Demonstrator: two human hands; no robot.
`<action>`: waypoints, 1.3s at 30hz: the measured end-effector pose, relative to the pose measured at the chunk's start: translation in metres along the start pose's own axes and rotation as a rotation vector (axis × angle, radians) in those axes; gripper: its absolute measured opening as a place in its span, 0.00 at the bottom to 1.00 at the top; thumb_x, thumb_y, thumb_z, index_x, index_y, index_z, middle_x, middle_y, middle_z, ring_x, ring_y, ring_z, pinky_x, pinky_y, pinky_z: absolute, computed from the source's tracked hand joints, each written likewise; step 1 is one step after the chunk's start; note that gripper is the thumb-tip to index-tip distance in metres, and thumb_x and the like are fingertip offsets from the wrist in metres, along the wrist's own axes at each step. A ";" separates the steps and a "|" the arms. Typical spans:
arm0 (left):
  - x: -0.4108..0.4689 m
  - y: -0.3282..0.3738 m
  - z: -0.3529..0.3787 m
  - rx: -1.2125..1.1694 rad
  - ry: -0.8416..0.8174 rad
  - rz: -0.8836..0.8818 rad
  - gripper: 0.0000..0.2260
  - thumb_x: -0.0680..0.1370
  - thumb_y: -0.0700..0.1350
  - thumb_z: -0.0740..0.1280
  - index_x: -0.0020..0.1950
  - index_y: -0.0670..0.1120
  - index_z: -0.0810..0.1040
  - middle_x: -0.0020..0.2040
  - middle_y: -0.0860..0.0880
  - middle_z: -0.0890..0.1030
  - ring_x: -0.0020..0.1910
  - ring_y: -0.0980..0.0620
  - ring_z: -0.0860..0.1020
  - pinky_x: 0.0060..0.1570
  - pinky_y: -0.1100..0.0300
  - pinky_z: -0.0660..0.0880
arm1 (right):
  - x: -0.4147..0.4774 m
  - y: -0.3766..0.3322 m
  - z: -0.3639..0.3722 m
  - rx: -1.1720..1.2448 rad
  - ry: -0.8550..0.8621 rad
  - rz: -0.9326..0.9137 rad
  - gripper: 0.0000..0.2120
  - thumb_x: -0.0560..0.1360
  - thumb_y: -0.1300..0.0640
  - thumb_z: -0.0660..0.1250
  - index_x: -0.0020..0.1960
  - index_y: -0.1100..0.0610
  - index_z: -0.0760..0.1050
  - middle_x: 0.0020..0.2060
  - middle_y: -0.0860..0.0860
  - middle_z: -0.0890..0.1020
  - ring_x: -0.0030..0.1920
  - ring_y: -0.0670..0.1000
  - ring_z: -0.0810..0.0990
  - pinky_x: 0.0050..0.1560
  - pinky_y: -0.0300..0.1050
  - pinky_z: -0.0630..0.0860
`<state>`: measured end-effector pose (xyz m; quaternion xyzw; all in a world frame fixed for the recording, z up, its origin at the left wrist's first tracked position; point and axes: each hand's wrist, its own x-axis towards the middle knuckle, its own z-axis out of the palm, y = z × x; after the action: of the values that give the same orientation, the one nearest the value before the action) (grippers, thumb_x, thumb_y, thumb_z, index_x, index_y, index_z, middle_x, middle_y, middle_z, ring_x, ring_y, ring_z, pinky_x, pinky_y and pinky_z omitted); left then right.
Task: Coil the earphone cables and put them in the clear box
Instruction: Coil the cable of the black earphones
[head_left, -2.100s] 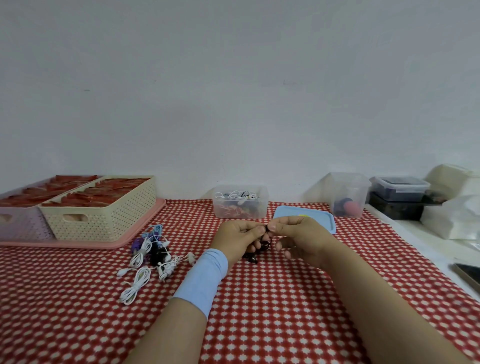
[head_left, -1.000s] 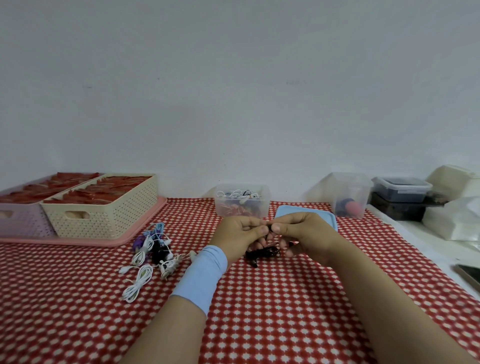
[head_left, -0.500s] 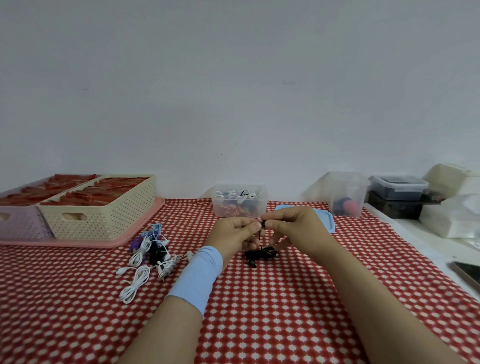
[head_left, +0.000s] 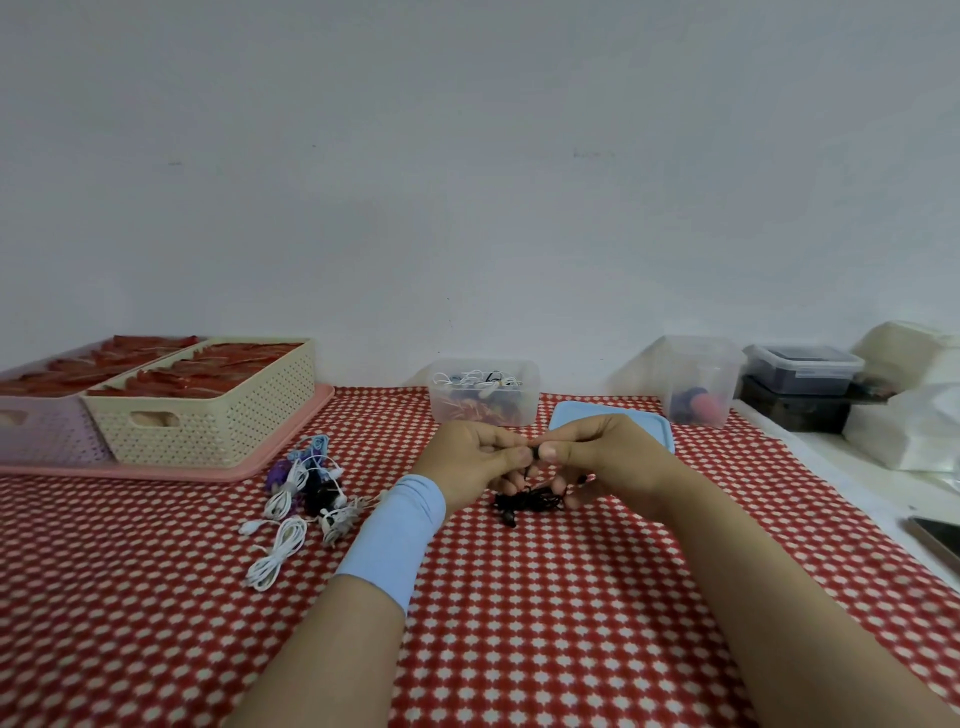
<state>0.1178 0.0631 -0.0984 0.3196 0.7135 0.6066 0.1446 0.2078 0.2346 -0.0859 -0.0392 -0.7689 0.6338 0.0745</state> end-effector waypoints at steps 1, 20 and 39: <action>0.000 0.000 0.001 0.001 -0.002 0.003 0.06 0.76 0.35 0.71 0.52 0.38 0.84 0.36 0.46 0.84 0.31 0.55 0.81 0.34 0.64 0.79 | 0.000 0.001 0.000 0.008 -0.004 0.012 0.06 0.75 0.60 0.72 0.51 0.60 0.86 0.40 0.55 0.86 0.35 0.50 0.81 0.34 0.45 0.79; 0.001 0.001 0.006 -0.153 0.044 -0.016 0.07 0.77 0.35 0.69 0.53 0.38 0.83 0.38 0.44 0.84 0.33 0.53 0.81 0.36 0.62 0.79 | 0.003 0.002 -0.007 0.155 -0.041 0.053 0.11 0.69 0.55 0.74 0.50 0.57 0.87 0.45 0.55 0.86 0.33 0.50 0.79 0.32 0.45 0.79; 0.000 -0.002 0.005 -0.125 0.025 -0.023 0.08 0.77 0.34 0.69 0.55 0.39 0.83 0.40 0.42 0.85 0.34 0.52 0.81 0.37 0.62 0.79 | 0.003 0.003 0.000 0.043 0.068 -0.048 0.06 0.77 0.62 0.71 0.50 0.61 0.86 0.42 0.57 0.86 0.34 0.53 0.81 0.30 0.45 0.78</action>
<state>0.1202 0.0674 -0.1013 0.2940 0.6797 0.6520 0.1625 0.2049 0.2356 -0.0885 -0.0407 -0.7530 0.6464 0.1167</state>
